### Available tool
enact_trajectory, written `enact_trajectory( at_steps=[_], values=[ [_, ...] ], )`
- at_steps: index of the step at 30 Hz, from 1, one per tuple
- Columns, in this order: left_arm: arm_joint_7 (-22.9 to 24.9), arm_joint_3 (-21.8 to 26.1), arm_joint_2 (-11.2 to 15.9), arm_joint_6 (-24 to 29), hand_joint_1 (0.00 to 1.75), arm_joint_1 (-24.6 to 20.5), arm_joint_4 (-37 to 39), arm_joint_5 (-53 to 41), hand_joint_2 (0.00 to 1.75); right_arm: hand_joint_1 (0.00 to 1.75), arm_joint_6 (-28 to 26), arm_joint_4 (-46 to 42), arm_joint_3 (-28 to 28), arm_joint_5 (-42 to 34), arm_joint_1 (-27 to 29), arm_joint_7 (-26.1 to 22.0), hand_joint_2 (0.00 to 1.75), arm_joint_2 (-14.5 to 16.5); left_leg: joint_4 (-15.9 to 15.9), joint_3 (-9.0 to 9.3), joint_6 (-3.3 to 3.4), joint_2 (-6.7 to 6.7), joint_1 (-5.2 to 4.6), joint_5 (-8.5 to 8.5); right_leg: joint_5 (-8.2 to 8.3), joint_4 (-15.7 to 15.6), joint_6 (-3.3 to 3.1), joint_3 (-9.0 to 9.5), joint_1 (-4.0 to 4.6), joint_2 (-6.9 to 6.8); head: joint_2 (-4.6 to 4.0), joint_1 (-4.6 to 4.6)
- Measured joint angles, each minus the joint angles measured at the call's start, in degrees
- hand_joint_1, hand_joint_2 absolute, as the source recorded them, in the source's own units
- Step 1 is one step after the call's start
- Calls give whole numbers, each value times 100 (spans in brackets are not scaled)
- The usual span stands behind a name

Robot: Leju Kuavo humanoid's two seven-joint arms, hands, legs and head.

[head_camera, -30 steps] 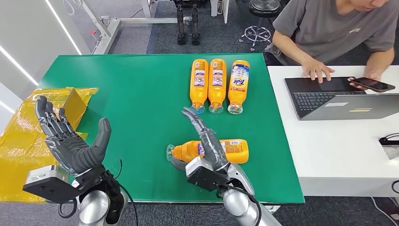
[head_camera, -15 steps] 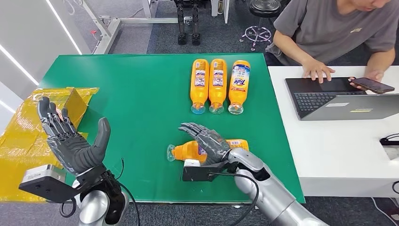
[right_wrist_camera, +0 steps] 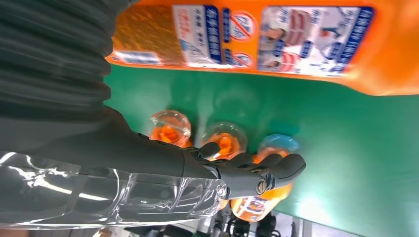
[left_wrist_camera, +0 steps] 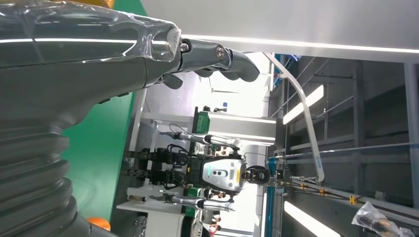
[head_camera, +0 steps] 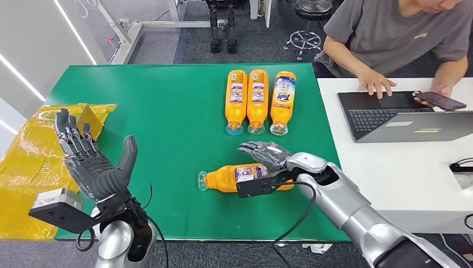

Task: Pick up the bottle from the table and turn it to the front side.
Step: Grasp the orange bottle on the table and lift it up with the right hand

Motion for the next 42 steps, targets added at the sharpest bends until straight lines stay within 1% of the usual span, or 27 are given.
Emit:
enact_trajectory(
  at_steps=[11,16,24,29,37,42],
  values=[
    [0,-14,2,0,0,-4,33,9,175,0,33,258,171,2,-210,6,175,-50,0,0,0,0,0,0,0,-1,0,0,0,0,0,1],
    [0,-14,2,0,0,-4,34,18,175,0,229,378,240,0,-310,40,175,-54,0,0,0,0,0,0,1,0,1,0,0,0,0,0],
    [0,-12,-1,0,0,4,34,19,175,0,421,936,420,-166,-580,-53,175,-12,0,-2,0,-2,0,0,1,1,1,2,0,-2,0,0],
    [0,-10,-3,0,0,10,34,21,175,0,517,1297,582,-167,-651,-64,175,45,0,-2,0,-4,0,0,0,0,1,2,0,-4,0,0],
    [0,-10,-3,0,0,-3,40,89,175,0,469,1678,809,-88,-710,89,175,48,1,1,0,-3,0,0,1,-1,1,2,0,-3,0,0],
    [0,-13,-3,0,0,-30,82,167,175,0,268,1757,846,-127,-662,216,175,-3,3,4,0,-2,0,0,1,-1,1,3,0,0,0,0]
  ],
)
